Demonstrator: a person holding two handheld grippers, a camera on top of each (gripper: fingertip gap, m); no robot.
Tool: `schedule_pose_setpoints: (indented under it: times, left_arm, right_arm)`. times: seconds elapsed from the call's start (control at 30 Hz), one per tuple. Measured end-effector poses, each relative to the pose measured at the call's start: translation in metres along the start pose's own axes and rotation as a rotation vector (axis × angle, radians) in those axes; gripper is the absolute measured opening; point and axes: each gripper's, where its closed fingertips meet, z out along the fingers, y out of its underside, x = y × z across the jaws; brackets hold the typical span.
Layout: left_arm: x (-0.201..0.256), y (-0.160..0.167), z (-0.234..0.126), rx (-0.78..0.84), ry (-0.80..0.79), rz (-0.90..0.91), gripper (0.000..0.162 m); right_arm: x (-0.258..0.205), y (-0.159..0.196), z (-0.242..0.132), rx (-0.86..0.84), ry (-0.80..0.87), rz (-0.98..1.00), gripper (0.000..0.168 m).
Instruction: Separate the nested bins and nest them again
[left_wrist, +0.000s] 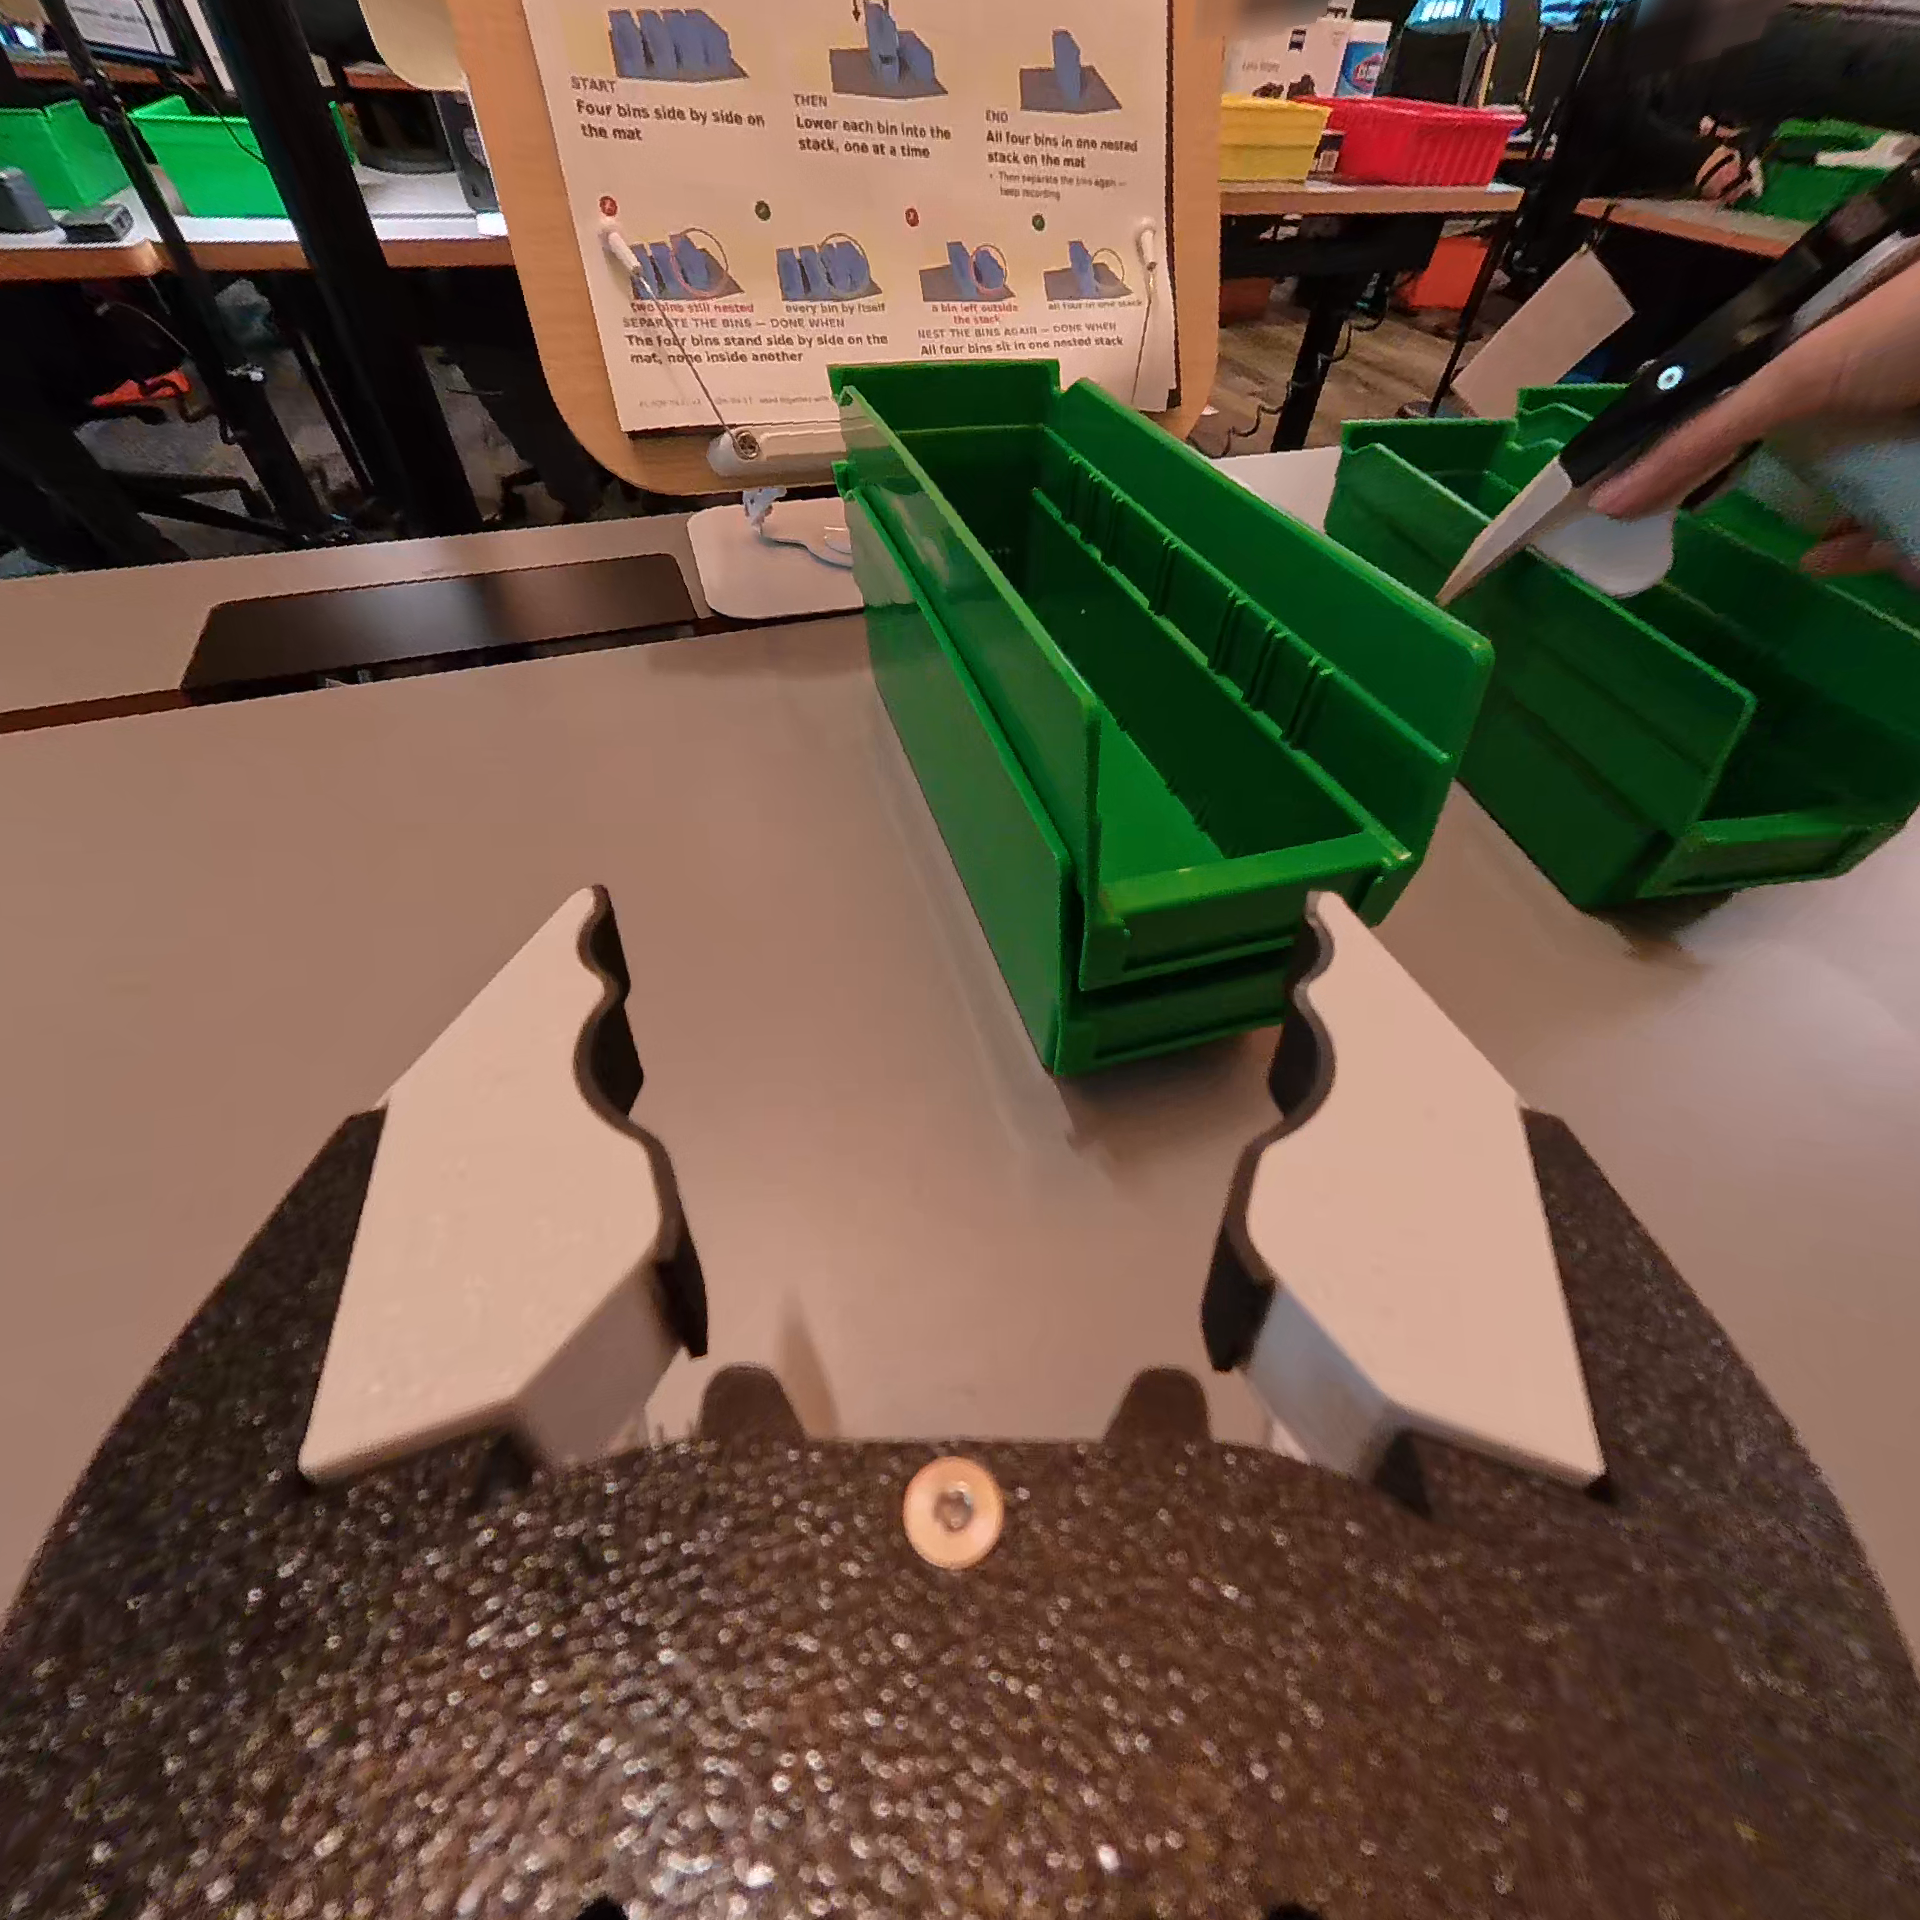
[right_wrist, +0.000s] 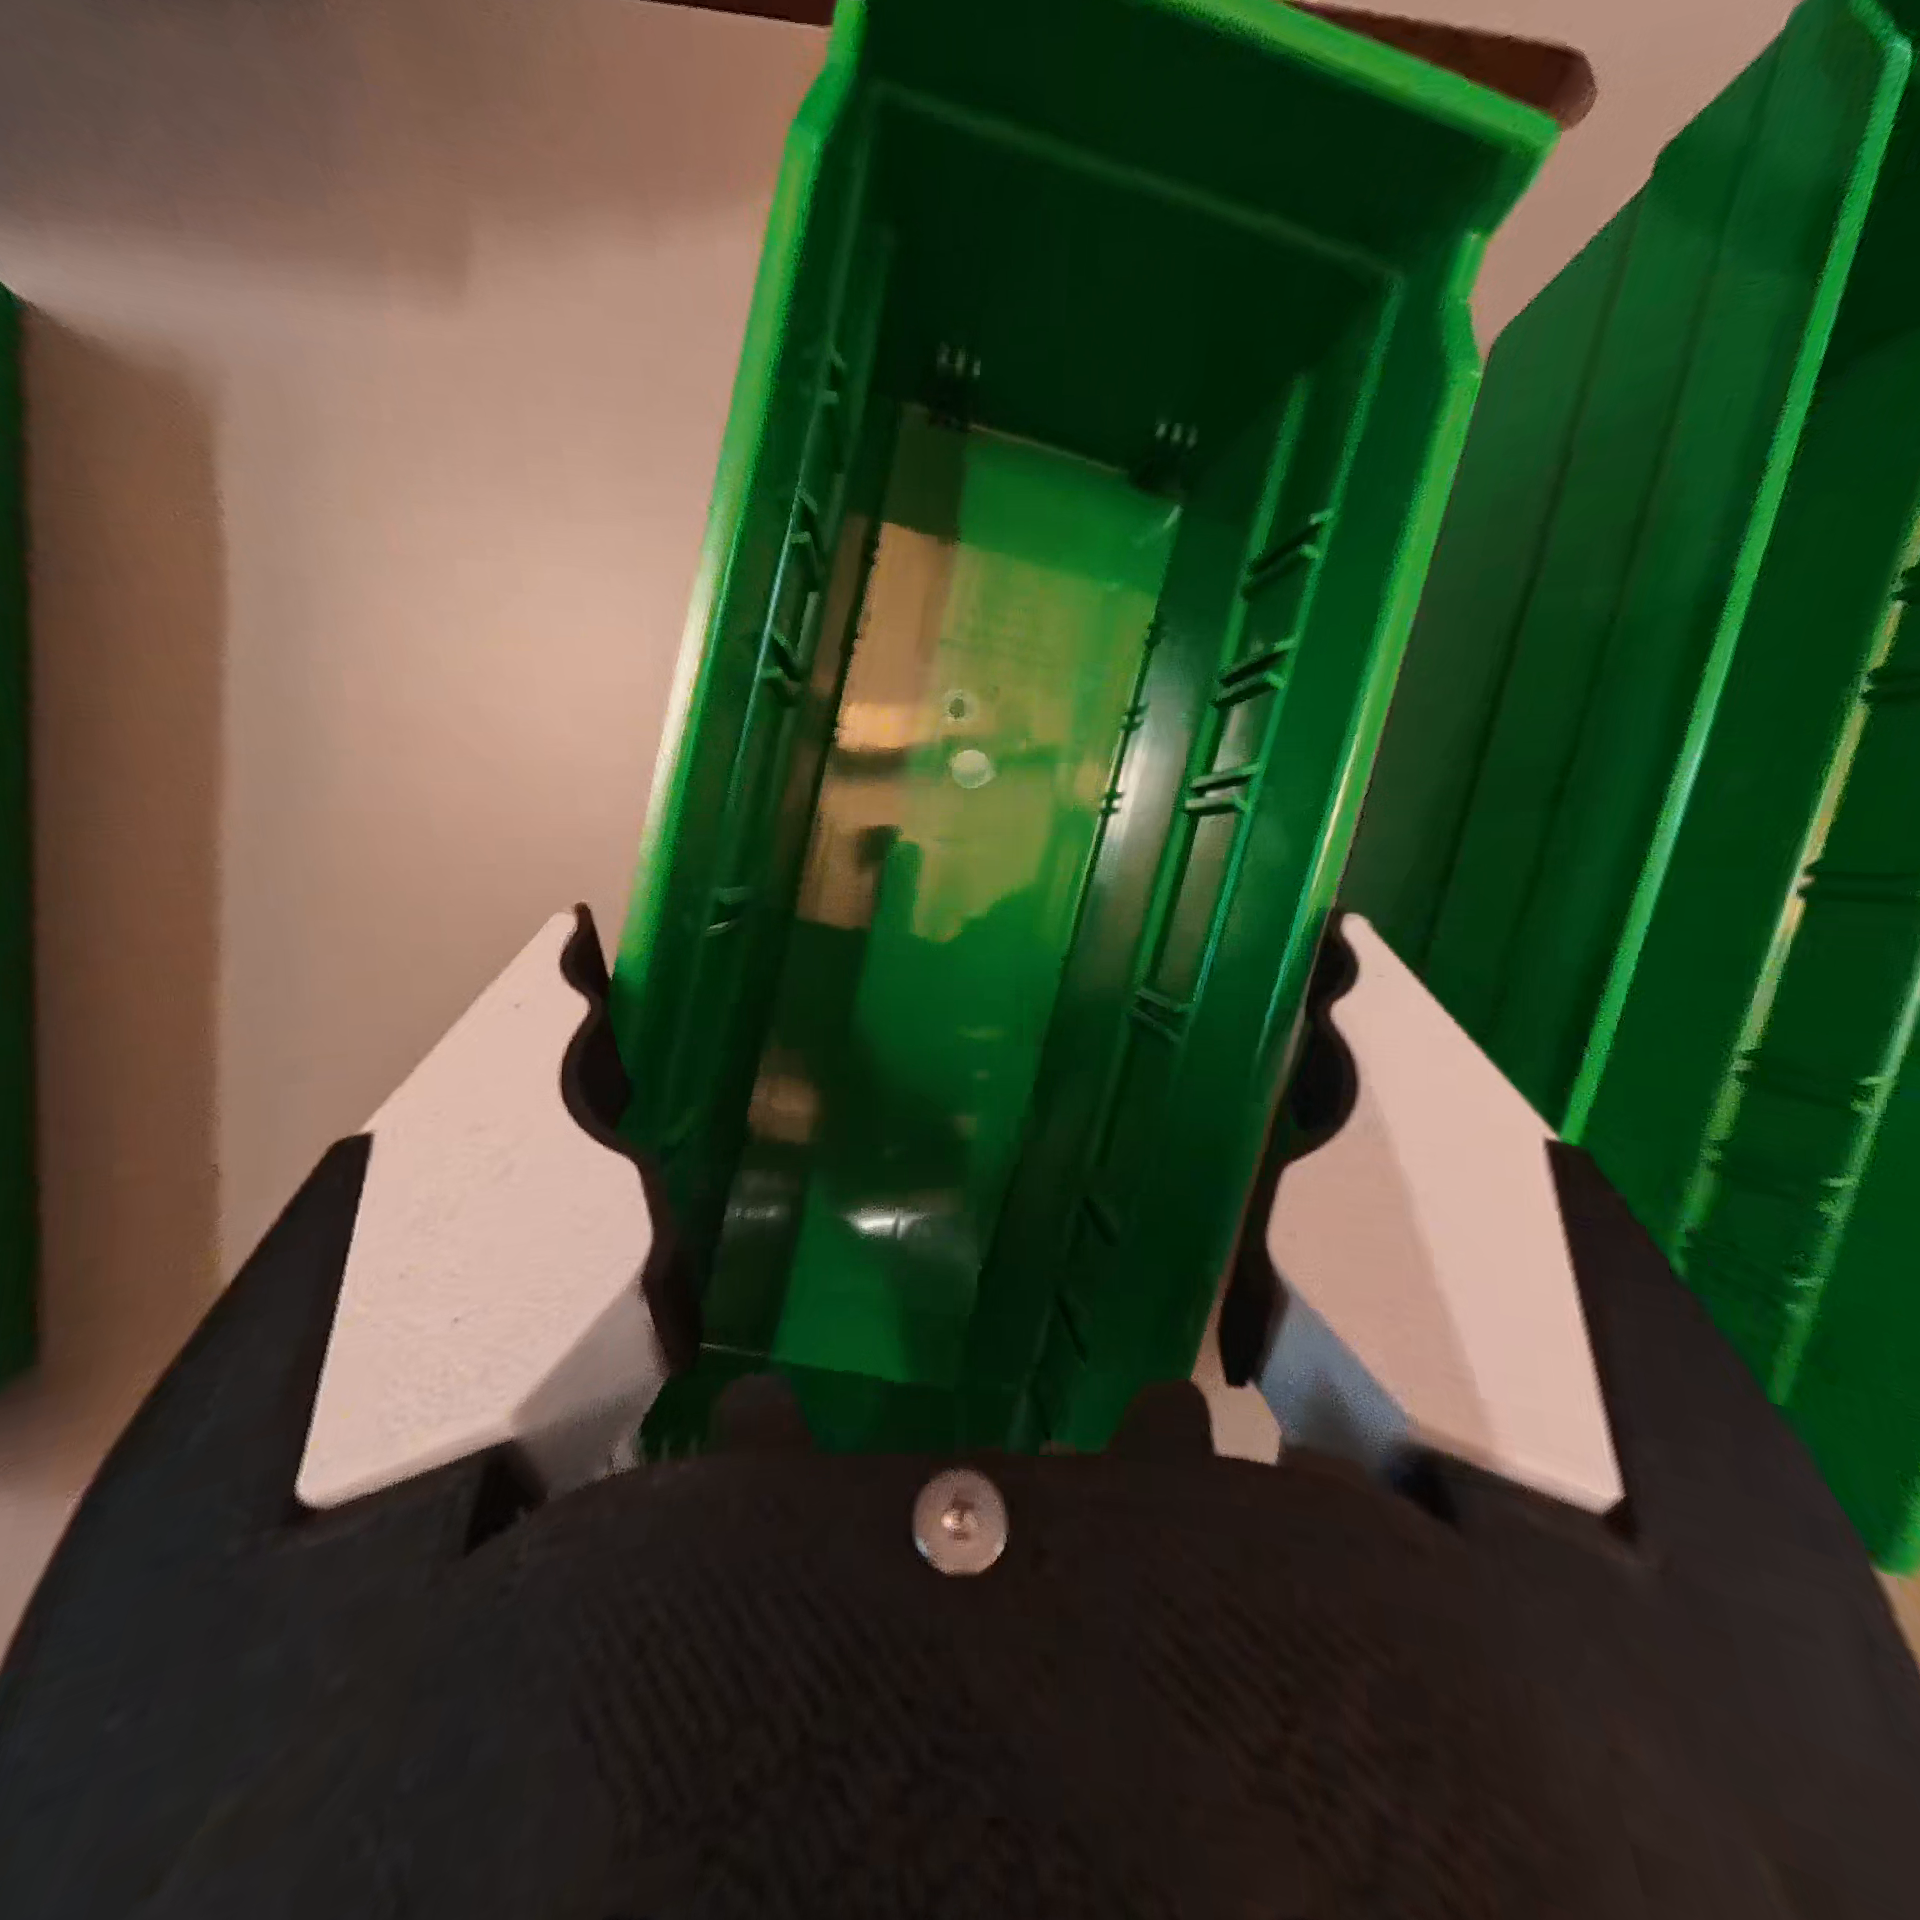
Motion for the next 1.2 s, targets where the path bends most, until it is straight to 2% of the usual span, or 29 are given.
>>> schedule_pose_setpoints:
  times: [0.3,0.47,0.6,0.87,1.0,1.2]
  left_arm:
    - [-0.003,0.01,0.004,-0.034,0.028,-0.055,0.122]
    - [-0.005,0.01,0.003,-0.04,0.023,-0.043,0.121]
    - [-0.005,0.011,0.004,-0.049,0.03,-0.055,0.119]
    - [-0.007,0.016,0.006,-0.064,0.022,-0.045,0.112]
    - [-0.006,0.016,0.006,-0.065,0.026,-0.046,0.111]
    - [-0.005,0.016,0.007,-0.068,0.029,-0.044,0.11]
  right_arm:
    - [0.004,0.0,0.001,0.003,0.022,0.09,0.131]
    - [0.004,-0.001,0.001,0.004,0.016,0.078,0.129]
    - [0.005,0.0,-0.002,-0.03,0.015,0.056,0.114]
    - [0.006,-0.001,-0.007,-0.042,0.038,0.039,0.098]
    - [0.004,-0.012,-0.028,-0.05,0.027,0.03,0.096]
    - [-0.029,-0.054,-0.096,0.013,-0.135,0.113,0.098]
